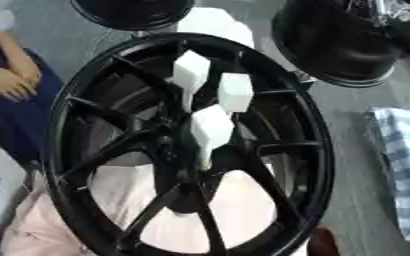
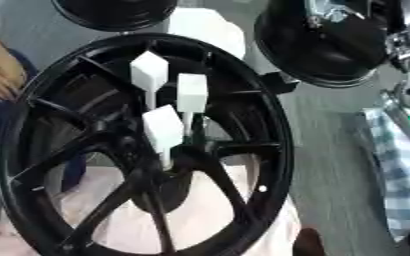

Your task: Pull the pin out of the wheel hub.

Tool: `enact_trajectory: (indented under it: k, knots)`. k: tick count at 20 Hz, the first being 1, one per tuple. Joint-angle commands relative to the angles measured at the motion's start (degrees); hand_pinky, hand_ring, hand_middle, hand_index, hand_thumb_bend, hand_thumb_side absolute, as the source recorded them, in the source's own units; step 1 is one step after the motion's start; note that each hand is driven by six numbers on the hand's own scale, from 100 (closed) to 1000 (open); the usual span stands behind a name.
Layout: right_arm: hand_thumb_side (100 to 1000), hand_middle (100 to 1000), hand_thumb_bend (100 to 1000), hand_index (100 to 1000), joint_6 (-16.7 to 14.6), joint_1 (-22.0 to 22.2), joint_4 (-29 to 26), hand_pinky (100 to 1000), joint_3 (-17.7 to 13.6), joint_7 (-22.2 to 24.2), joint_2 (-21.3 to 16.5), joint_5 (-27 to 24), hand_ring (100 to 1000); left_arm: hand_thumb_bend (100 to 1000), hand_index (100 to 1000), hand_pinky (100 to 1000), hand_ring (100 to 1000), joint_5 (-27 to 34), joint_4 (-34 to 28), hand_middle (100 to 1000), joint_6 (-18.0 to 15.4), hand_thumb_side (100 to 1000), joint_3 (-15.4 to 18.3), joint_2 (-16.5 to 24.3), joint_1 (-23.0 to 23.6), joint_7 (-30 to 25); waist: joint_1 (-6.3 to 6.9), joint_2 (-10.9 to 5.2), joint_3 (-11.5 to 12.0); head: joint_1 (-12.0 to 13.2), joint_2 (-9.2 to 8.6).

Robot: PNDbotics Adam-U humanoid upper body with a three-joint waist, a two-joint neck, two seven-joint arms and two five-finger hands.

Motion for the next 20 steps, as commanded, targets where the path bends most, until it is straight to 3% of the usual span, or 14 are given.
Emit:
enact_trajectory:
  k: [1, 4, 9, 12, 16, 17, 20]
  knots:
    - [530, 718, 193, 773, -0.52, -4.06, -0.99, 784, 4.09, 2.97, -6.70, -0.62, 791, 101, 716, 579, 560, -0.37, -1.24, 561, 0.00, 893, -0.32, 1.22, -0.54, -0.54, 0.75, -0.90, 0.22, -1.26, -0.34]
    - [547, 720, 187, 773, 1.12, -8.65, -1.45, 784, 8.67, 5.79, -5.56, -3.02, 793, 100, 716, 579, 560, -0.52, -1.35, 561, 0.01, 893, -0.40, 1.46, -0.13, -0.70, 0.92, -1.13, -0.07, -1.27, -0.07]
    - [557, 723, 203, 775, 2.99, -16.50, 2.07, 784, 13.67, 10.62, 1.63, -4.07, 796, 100, 716, 579, 560, -0.63, -1.51, 561, -0.11, 893, 0.40, 2.37, 1.35, 0.00, 1.05, -1.53, -1.88, 0.89, 0.56]
    - [554, 727, 244, 779, 2.94, -19.77, 3.91, 782, 14.97, 13.45, 5.23, -3.84, 800, 100, 716, 579, 560, -0.93, -1.58, 561, -0.19, 892, 0.80, 2.83, 2.02, 0.37, 1.07, -1.71, -2.86, 2.02, 1.16]
    - [537, 738, 406, 795, 2.75, -21.19, 5.39, 779, 15.73, 17.29, 8.36, -2.74, 810, 100, 716, 580, 560, -1.05, -1.60, 561, -0.15, 899, 1.07, 3.10, 2.58, 0.69, 0.97, -1.99, -3.52, 2.97, 1.82]
    - [550, 740, 357, 796, 2.78, -21.39, 5.75, 779, 15.78, 18.27, 9.03, -2.54, 811, 100, 716, 580, 560, -1.07, -1.61, 561, -0.15, 893, 1.11, 3.16, 2.68, 0.74, 0.94, -2.04, -3.64, 3.14, 1.94]
    - [534, 750, 365, 800, 3.46, -21.80, 6.33, 778, 15.57, 21.18, 11.46, -1.74, 818, 100, 716, 580, 560, -1.21, -1.66, 561, -0.15, 894, 1.32, 3.40, 3.12, 0.94, 0.81, -2.19, -4.15, 4.08, 2.24]
